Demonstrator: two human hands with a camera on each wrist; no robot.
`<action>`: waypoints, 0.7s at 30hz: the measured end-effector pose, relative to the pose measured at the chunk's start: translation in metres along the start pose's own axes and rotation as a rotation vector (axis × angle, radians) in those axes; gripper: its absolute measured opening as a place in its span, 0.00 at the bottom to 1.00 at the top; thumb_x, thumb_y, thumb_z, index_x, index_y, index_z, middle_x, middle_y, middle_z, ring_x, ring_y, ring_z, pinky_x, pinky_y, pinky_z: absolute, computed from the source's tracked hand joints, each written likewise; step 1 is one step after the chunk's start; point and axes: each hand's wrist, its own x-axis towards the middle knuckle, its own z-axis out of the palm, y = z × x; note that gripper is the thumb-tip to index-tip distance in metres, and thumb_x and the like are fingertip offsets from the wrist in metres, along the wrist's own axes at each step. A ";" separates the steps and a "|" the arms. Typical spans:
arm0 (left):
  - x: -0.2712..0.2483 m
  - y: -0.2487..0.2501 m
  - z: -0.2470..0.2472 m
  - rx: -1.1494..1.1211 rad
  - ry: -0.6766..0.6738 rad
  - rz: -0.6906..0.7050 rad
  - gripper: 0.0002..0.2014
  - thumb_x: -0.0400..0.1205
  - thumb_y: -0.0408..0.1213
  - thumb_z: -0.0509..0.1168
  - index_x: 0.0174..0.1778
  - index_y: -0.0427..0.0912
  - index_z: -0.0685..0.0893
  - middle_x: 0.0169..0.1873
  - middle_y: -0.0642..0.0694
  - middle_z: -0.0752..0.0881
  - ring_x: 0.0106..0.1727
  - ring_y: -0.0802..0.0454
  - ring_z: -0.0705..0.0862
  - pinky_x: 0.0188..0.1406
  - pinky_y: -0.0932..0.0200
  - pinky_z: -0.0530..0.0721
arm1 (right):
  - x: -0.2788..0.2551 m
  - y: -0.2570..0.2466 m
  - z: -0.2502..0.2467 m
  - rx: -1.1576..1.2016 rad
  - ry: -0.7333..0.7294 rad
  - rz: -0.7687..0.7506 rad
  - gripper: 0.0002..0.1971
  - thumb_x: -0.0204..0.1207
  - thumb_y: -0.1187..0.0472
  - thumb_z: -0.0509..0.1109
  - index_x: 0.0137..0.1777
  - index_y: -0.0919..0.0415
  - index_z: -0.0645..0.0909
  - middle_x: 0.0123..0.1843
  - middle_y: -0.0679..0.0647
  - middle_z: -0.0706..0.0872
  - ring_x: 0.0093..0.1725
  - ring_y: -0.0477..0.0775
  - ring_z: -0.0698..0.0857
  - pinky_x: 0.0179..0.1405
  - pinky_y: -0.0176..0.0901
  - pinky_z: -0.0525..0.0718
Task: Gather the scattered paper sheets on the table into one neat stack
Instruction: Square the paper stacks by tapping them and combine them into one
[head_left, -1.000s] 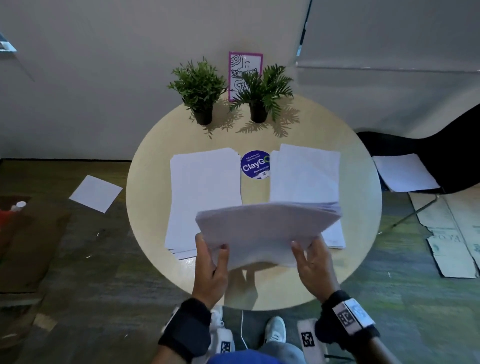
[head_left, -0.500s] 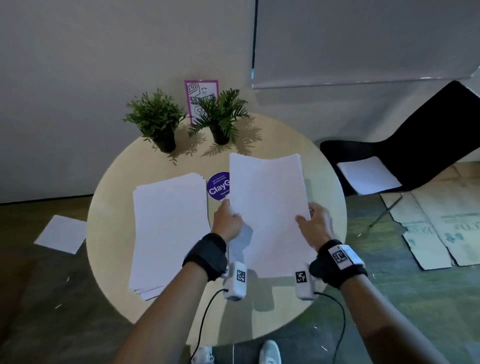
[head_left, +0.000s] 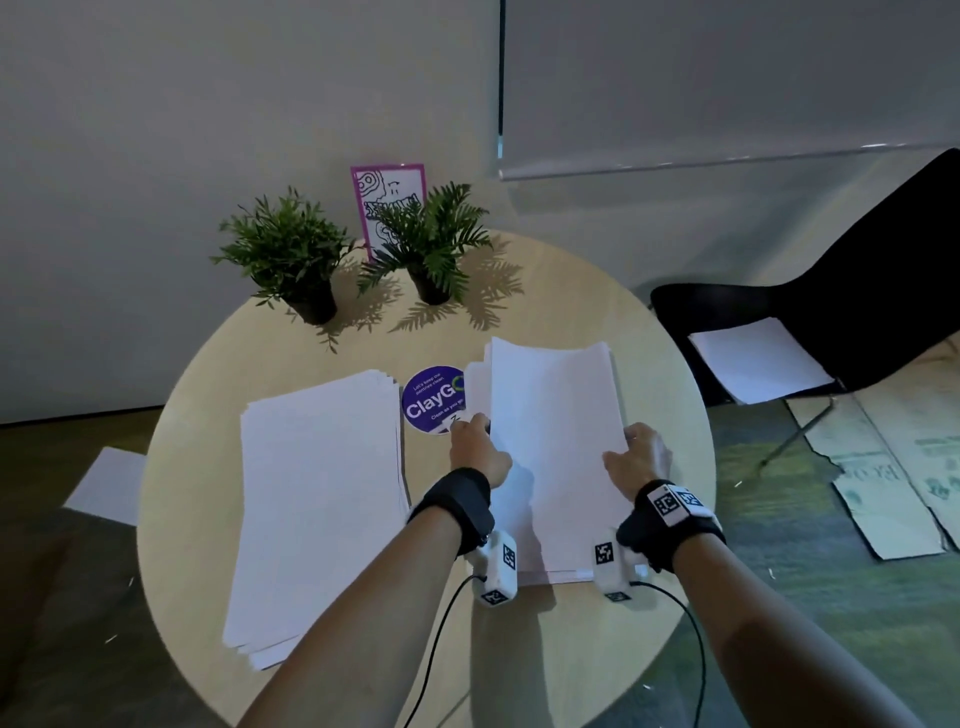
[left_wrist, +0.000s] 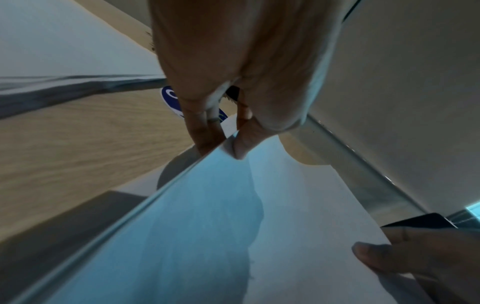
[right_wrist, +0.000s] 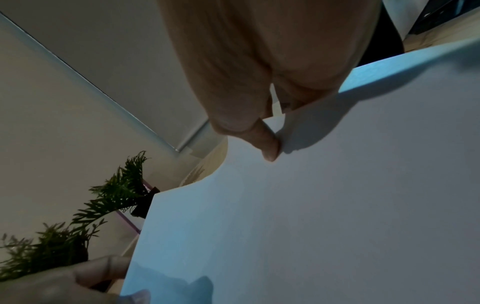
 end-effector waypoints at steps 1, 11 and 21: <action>0.000 0.000 0.001 0.000 0.009 -0.008 0.19 0.75 0.26 0.68 0.61 0.36 0.77 0.63 0.38 0.73 0.49 0.41 0.77 0.53 0.52 0.83 | 0.000 0.001 0.001 -0.016 0.006 -0.003 0.14 0.73 0.66 0.72 0.58 0.61 0.79 0.53 0.61 0.85 0.48 0.61 0.79 0.46 0.43 0.75; -0.002 -0.002 0.005 -0.003 0.075 -0.018 0.18 0.74 0.27 0.67 0.59 0.39 0.78 0.59 0.41 0.77 0.50 0.42 0.78 0.51 0.55 0.79 | -0.004 0.002 0.007 -0.024 0.074 -0.046 0.11 0.67 0.59 0.73 0.49 0.50 0.80 0.44 0.49 0.87 0.44 0.58 0.86 0.49 0.53 0.88; 0.001 -0.009 0.007 0.174 0.156 0.016 0.14 0.73 0.32 0.68 0.53 0.44 0.79 0.68 0.47 0.68 0.67 0.43 0.70 0.64 0.49 0.74 | -0.005 0.001 0.003 -0.056 0.072 -0.033 0.13 0.68 0.58 0.73 0.53 0.50 0.81 0.48 0.49 0.87 0.44 0.57 0.84 0.45 0.44 0.80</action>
